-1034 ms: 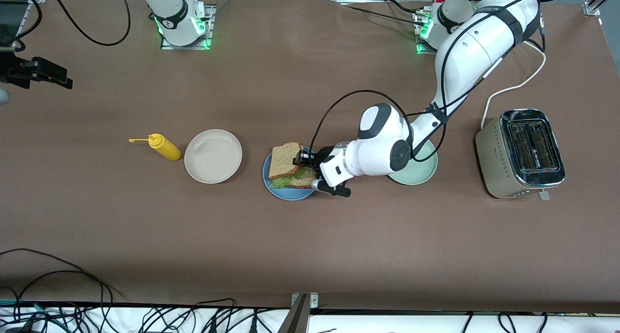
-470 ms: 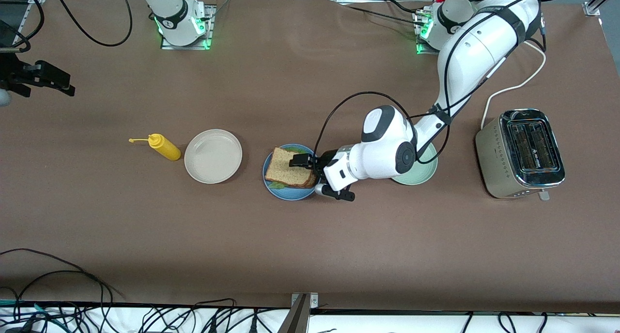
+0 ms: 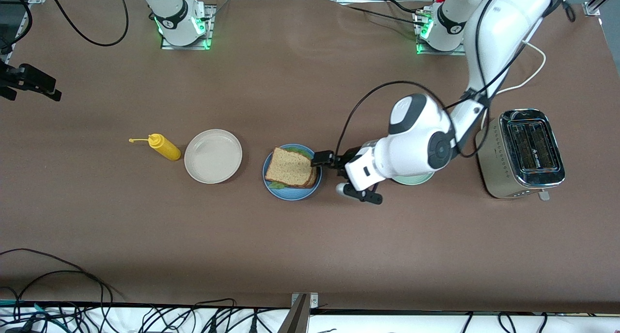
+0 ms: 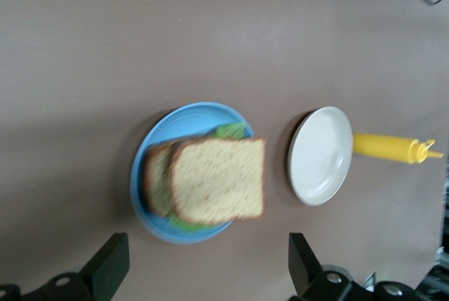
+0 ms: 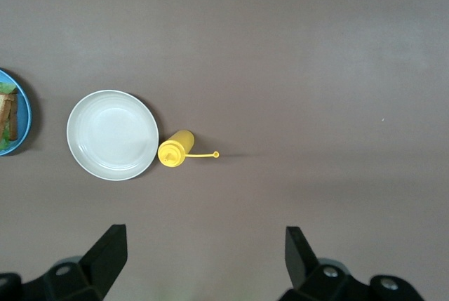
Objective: Make sandwich in blue plate with both arms
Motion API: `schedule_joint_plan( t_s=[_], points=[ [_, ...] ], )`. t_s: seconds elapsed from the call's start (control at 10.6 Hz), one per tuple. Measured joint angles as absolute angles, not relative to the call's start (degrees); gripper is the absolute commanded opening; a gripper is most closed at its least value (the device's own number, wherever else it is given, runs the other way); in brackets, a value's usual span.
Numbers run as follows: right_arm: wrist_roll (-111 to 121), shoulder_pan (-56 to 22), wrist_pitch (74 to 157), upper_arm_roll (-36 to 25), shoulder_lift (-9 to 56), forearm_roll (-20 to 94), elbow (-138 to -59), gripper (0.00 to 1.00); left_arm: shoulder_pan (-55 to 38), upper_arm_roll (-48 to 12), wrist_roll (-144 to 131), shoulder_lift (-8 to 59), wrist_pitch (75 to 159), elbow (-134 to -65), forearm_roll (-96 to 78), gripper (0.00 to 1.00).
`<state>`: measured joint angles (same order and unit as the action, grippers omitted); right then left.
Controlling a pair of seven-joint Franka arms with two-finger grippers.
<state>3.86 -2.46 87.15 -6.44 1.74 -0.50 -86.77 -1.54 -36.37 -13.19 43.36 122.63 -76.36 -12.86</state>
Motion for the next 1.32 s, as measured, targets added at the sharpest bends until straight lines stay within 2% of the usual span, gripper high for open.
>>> schedule_joint_plan(
  t_s=[0.28, 0.56, 1.03, 1.22, 1.32],
  points=[
    [3.86, -2.58, 87.29, -6.51, 1.77, -0.47, -86.58, 1.00, -2.51, -29.38, -13.14, 34.31, 108.31, -76.78, -12.86, 1.00],
    [3.84, -2.65, 87.36, -6.47, 1.78, -0.36, -86.53, 1.00, -2.73, -21.69, -8.40, 28.68, 98.94, -76.86, -12.86, 1.00],
    [3.54, -2.42, 87.75, -7.06, 1.85, -0.12, -86.53, 1.00, -4.04, -8.59, -3.60, 19.90, 91.52, -76.90, -12.25, 1.00],
    [3.51, -2.35, 87.75, -7.48, 1.89, -0.11, -86.53, 1.00, -4.24, -7.10, -1.11, 16.88, 88.95, -76.92, -6.07, 1.00],
    [3.34, -2.33, 87.75, -8.08, 1.89, -0.11, -86.52, 1.00, -4.61, -6.19, 0.56, 15.13, 87.77, -76.95, -4.60, 0.96]
  ],
)
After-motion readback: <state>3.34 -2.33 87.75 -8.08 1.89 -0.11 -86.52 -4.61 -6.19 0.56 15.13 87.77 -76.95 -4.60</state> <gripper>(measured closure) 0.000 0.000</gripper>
